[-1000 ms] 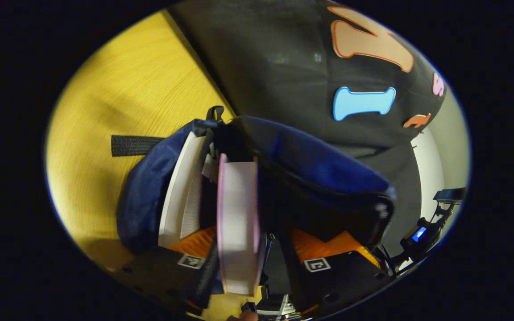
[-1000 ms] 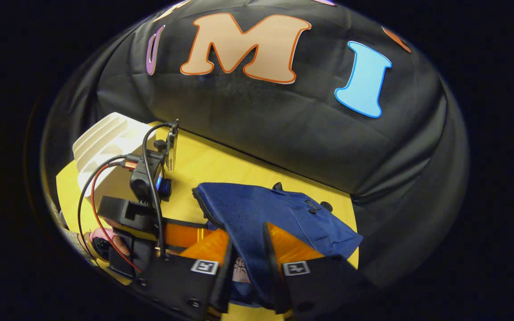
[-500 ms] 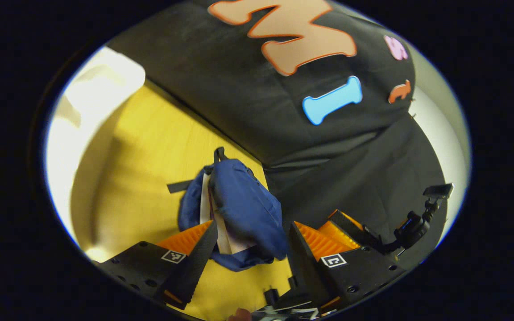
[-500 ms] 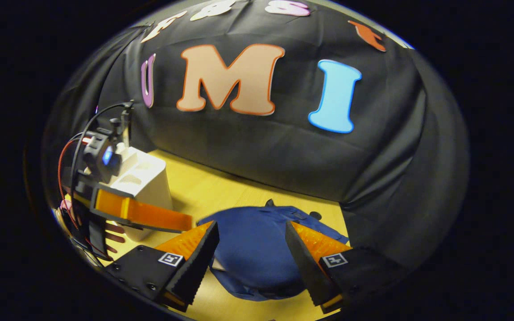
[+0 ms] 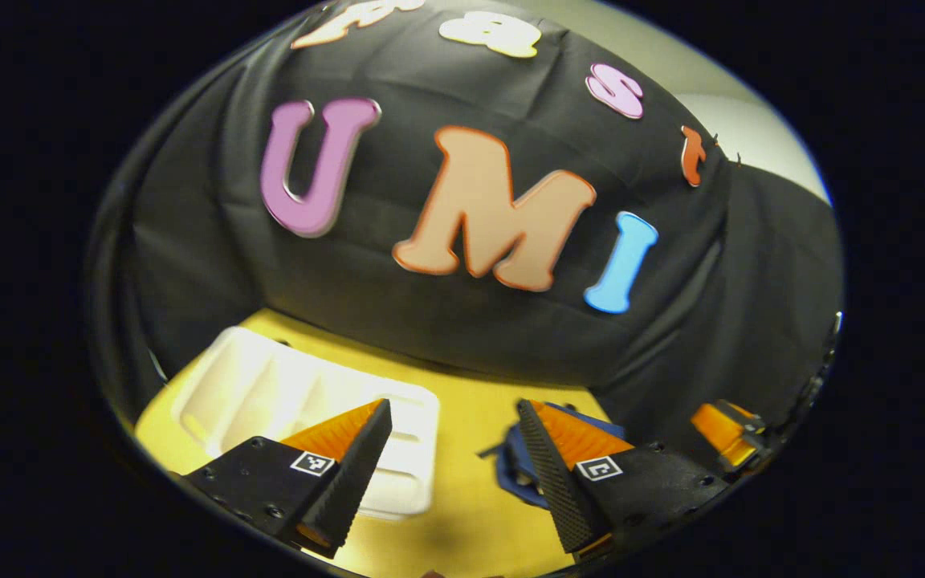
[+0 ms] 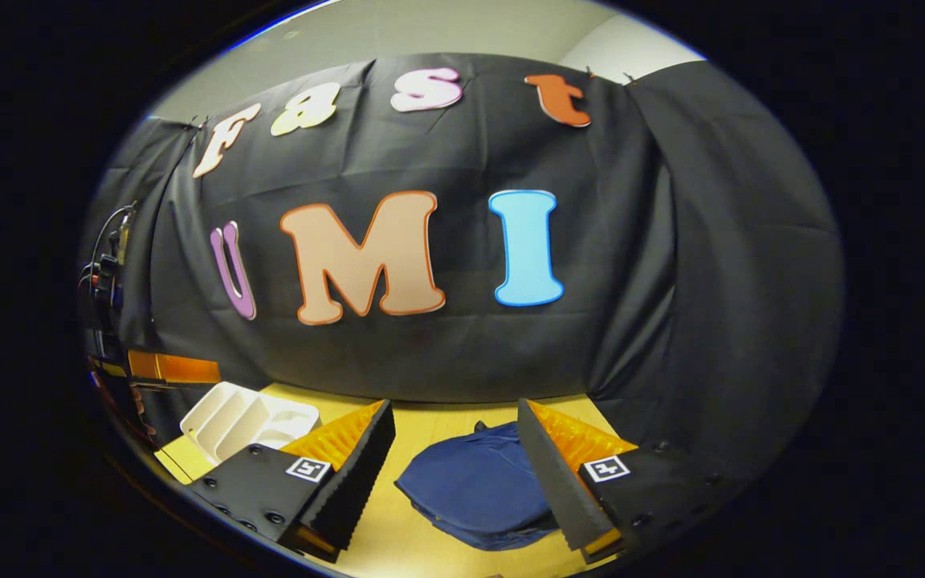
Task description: Open the schoolbag, grab two books from the bookshelf and put them into the schoolbag.
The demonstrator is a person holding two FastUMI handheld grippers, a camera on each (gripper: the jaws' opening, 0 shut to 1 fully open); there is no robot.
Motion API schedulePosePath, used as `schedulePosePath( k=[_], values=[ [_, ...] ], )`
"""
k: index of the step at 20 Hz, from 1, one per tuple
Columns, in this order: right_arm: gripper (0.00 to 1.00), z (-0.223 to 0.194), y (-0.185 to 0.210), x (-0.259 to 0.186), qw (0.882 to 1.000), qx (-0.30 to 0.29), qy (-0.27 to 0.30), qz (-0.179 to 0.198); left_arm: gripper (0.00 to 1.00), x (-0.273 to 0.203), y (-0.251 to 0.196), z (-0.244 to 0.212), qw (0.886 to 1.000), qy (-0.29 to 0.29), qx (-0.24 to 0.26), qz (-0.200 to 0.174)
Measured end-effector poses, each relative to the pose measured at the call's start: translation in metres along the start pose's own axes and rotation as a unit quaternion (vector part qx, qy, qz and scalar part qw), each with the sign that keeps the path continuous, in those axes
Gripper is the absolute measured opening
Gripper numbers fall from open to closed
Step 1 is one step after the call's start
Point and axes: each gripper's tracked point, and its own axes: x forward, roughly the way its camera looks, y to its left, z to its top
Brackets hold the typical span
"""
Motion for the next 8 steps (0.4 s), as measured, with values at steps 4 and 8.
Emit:
schedulePosePath(
  k=[4, 8],
  values=[
    [0.98, -0.002, 0.006, -0.028, 0.999, 0.025, -0.026, -0.026, 0.93, -0.016, 0.04, -0.005, 0.998, 0.002, 0.045, 0.052],
    [0.96, -0.008, 0.032, -0.035, 0.999, 0.009, -0.022, -0.03, 0.93, -0.023, 0.062, -0.016, 0.997, 0.018, 0.015, 0.072]
  ],
)
